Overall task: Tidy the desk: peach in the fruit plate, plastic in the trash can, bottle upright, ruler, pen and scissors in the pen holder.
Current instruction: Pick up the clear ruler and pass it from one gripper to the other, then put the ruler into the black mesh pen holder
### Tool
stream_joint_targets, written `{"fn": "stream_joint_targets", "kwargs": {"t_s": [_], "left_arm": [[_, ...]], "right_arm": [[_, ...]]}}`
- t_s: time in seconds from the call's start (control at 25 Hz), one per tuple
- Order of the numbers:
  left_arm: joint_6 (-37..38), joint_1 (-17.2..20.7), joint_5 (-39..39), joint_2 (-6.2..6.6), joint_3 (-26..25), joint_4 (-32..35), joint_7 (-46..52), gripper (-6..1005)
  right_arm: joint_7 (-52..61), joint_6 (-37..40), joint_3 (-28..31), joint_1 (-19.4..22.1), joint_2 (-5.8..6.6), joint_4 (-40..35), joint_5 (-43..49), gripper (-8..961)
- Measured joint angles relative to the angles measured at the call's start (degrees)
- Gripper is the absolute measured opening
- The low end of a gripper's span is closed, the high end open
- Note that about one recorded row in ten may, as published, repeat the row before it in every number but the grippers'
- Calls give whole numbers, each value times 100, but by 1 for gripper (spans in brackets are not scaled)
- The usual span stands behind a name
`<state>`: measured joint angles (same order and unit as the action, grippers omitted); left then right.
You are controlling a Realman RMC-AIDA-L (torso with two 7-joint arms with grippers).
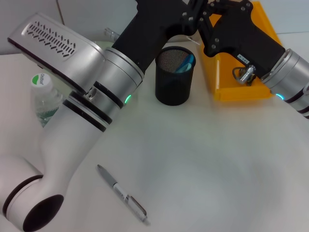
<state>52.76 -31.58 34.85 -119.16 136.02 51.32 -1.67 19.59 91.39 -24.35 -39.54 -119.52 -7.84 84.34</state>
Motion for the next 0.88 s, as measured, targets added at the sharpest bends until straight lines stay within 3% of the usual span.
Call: {"fn": "stream_joint_targets", "kwargs": {"t_s": [0.44, 0.6, 0.72, 0.88], "left_arm": [[0, -23, -46, -2, -4, 6, 27, 660], [-7, 129, -274, 24, -61, 150, 309, 758], [-66, 433, -860, 87, -227, 331, 858, 815], [-315, 934, -2352, 190, -785, 636, 2149, 847]], "right_arm": [[-3, 7, 5, 32, -1, -3, 0, 13], [-2, -261, 48, -40, -13, 30, -60, 15], [-1, -547, 50, -167, -19, 123, -156, 16], [1, -1008, 64, -402, -19, 311, -279, 18]]}}
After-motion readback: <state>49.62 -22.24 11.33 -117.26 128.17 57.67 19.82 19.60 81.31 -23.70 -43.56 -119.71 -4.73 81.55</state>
